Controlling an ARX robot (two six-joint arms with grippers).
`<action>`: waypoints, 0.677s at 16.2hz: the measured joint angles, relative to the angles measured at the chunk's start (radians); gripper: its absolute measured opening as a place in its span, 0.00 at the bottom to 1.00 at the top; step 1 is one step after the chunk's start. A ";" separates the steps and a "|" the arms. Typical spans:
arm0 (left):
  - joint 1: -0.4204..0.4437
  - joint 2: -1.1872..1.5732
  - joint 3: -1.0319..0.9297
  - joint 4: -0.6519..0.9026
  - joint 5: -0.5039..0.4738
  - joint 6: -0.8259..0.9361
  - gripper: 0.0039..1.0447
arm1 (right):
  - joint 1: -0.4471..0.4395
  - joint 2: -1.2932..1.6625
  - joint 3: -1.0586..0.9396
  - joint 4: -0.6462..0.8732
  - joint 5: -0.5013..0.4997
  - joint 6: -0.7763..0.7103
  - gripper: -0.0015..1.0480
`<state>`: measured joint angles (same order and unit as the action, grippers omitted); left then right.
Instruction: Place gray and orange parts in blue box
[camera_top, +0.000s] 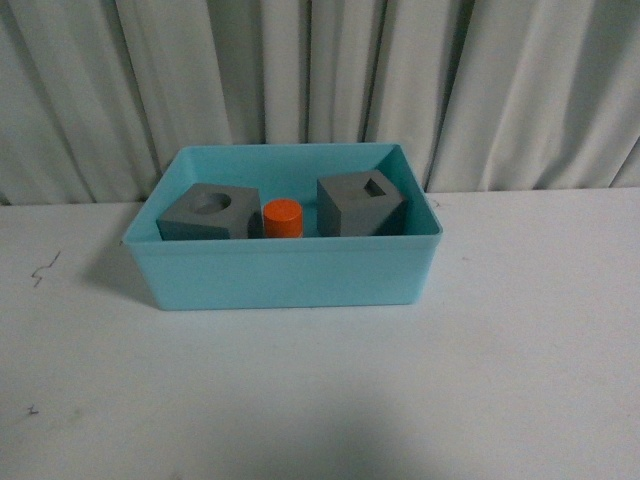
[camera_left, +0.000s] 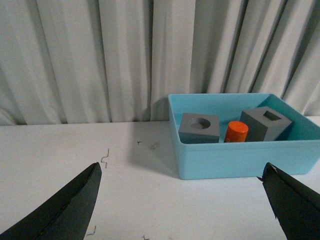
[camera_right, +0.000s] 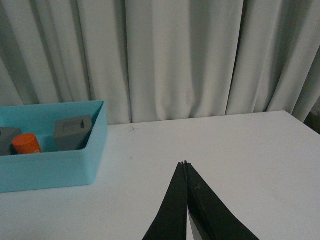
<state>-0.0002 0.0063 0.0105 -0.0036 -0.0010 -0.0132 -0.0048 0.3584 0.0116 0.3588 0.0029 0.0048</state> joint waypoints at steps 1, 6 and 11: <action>0.000 0.000 0.000 0.000 0.000 0.000 0.94 | 0.000 -0.030 0.000 -0.031 0.000 0.000 0.02; 0.000 0.000 0.000 0.000 0.000 0.000 0.94 | 0.000 -0.141 0.000 -0.138 0.000 0.000 0.02; 0.000 0.000 0.000 0.000 -0.001 0.000 0.94 | 0.000 -0.349 0.000 -0.360 -0.002 -0.001 0.02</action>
<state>-0.0002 0.0063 0.0105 -0.0036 -0.0017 -0.0132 -0.0048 0.0090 0.0116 -0.0017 0.0006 0.0040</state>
